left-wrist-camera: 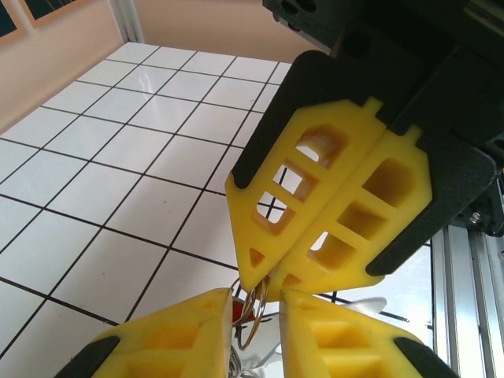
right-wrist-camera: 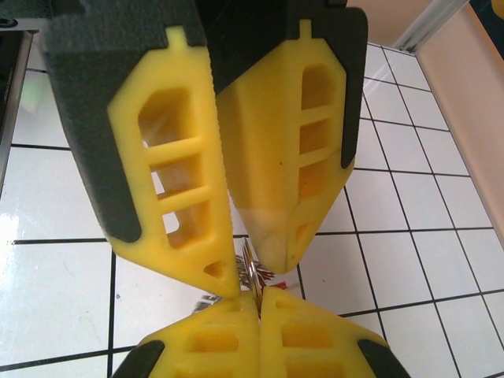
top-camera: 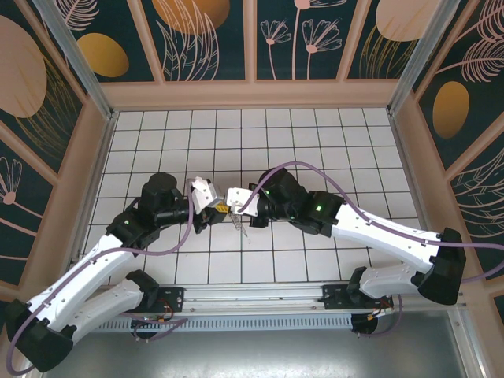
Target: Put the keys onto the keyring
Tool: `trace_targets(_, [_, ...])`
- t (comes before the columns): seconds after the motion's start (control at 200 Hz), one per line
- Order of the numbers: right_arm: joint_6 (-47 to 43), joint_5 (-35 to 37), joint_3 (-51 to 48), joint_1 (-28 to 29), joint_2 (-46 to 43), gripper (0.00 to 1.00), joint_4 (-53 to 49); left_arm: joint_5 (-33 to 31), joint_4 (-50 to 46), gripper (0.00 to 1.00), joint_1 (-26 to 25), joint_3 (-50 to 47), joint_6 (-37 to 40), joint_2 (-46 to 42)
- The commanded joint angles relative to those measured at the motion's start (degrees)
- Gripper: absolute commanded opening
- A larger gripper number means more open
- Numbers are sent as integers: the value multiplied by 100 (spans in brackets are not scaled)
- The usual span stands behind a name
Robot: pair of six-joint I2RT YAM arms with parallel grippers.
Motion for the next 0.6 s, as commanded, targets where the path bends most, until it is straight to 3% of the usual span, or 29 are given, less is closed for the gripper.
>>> trace_targets(0.0, [-28, -164, 96, -34, -180, 0, 114, 41, -37, 19, -4, 51, 92, 27])
trace_targets(0.175, [-42, -203, 87, -20, -194, 0, 125, -17, -24, 0, -4, 75, 115, 21])
trace_targets(0.485, [84, -367, -168, -17, -469, 0, 334, 178, 504, 0, -3, -52, -316, -294])
trace_targets(0.596, [157, -432, -332, -6, -575, 8, 412, 479, 810, 0, -7, -84, -551, -402])
